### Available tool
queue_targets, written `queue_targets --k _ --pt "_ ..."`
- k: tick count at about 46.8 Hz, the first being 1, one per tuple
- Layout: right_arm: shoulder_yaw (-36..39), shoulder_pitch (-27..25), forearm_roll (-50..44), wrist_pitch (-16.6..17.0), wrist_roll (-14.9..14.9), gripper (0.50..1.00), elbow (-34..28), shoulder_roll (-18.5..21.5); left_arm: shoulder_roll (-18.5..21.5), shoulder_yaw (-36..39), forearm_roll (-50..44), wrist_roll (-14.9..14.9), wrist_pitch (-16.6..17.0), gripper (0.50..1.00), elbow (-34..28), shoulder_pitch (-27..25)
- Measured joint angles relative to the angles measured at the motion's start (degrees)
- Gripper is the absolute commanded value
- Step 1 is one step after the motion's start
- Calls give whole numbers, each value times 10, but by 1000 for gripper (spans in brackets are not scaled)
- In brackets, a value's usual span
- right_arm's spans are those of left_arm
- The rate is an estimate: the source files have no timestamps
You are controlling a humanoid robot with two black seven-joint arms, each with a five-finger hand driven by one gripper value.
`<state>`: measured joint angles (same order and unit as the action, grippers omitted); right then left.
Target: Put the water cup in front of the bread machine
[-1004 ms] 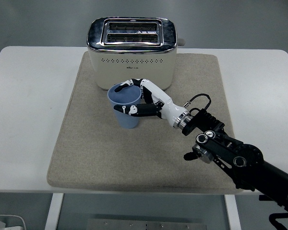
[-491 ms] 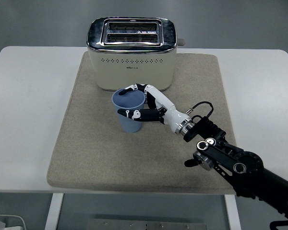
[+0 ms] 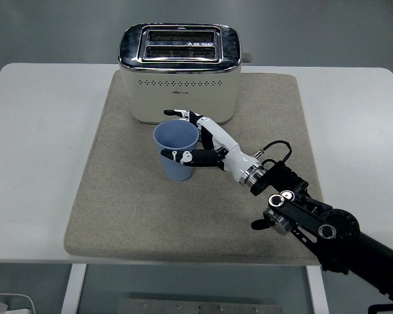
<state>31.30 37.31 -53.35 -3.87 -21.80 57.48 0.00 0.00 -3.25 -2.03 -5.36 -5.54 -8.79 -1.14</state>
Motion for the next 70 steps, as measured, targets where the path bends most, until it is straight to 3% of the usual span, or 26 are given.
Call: queue_targets --k 17,70 --pt "7 0 5 0 -5 923 3 0 0 0 0 0 0 1000 0 0" --pt "22 18 18 -4 -22 926 19 0 0 0 0 0 0 1000 0 0"
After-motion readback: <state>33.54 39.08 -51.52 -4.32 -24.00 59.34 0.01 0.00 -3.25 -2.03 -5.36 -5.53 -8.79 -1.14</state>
